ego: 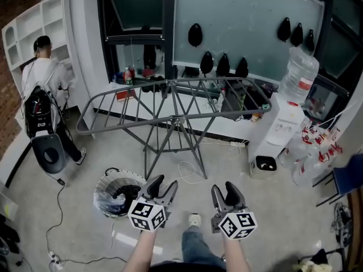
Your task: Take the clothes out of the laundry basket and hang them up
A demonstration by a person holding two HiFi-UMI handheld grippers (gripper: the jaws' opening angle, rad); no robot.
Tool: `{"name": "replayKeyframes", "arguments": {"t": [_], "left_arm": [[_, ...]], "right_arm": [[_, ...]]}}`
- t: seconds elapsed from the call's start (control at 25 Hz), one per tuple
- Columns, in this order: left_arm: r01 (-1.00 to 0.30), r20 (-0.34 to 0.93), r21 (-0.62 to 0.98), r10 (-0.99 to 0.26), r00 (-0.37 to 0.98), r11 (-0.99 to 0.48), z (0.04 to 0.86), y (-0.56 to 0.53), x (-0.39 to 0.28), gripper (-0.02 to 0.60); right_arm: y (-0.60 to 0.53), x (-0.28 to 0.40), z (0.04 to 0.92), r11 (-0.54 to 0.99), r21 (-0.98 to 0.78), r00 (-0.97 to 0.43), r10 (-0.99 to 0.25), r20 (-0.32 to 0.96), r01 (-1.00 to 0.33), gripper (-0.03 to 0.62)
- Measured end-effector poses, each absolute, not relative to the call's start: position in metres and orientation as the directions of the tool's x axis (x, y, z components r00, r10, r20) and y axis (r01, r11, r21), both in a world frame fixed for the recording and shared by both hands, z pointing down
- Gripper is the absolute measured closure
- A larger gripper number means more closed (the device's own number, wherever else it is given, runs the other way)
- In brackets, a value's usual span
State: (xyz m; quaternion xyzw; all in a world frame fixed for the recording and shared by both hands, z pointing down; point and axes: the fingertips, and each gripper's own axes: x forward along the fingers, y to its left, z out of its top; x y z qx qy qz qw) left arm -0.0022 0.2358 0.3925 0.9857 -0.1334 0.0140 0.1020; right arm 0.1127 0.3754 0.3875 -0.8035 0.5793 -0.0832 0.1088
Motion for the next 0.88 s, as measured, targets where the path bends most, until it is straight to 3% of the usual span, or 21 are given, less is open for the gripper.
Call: {"name": "replayKeyframes", "arguments": {"t": [0.28, 0.88], "left_arm": [[-0.307, 0.086, 0.211, -0.295, 0.952, -0.928, 0.402, 0.181, 0.056, 0.370], [-0.458, 0.102, 0.219, -0.447, 0.889, -0.861, 0.393, 0.030, 0.186, 0.370]], "right_arm": [[0.317, 0.183, 0.389, -0.290, -0.284, 0.295, -0.955, 0.025, -0.914, 0.382], [0.149, 0.324, 0.380, -0.125, -0.258, 0.119, -0.992, 0.037, -0.958, 0.384]]}}
